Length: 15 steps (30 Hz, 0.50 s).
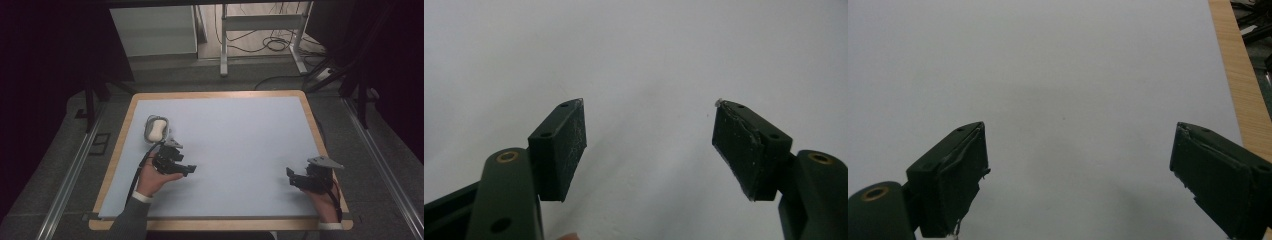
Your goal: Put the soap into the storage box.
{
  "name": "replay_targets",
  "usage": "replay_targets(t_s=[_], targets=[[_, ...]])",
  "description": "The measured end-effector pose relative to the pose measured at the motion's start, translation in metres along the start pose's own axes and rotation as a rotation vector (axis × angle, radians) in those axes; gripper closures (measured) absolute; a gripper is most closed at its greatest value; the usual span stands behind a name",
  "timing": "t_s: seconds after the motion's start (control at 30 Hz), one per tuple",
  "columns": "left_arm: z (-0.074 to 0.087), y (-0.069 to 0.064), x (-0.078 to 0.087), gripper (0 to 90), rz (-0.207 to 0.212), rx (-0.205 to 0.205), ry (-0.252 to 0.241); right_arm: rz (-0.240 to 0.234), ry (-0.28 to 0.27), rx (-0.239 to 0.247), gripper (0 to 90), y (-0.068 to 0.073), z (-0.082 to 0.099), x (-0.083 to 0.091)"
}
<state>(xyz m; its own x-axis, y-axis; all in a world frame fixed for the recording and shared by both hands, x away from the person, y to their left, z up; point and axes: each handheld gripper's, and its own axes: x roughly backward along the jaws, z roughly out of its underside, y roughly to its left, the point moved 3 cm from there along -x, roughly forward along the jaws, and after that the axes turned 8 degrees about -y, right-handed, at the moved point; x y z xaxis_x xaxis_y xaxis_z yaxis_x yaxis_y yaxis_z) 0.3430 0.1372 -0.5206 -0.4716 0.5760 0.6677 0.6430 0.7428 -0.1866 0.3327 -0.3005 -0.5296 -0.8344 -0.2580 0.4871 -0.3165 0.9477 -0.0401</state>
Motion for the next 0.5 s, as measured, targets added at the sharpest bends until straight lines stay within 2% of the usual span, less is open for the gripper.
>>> replay_targets(t_s=[0.17,0.5], targets=[[0.006,0.0007,-0.002,29.5,0.004,0.002,0.008,-0.001,-0.002,0.001,8.5,0.0011,-0.0002,0.0001],[0.0039,0.0015,-0.0006,28.6,-0.001,0.001,-0.005,-0.004,-0.001,0.004,8.5,0.0015,-0.0003,0.0007]])
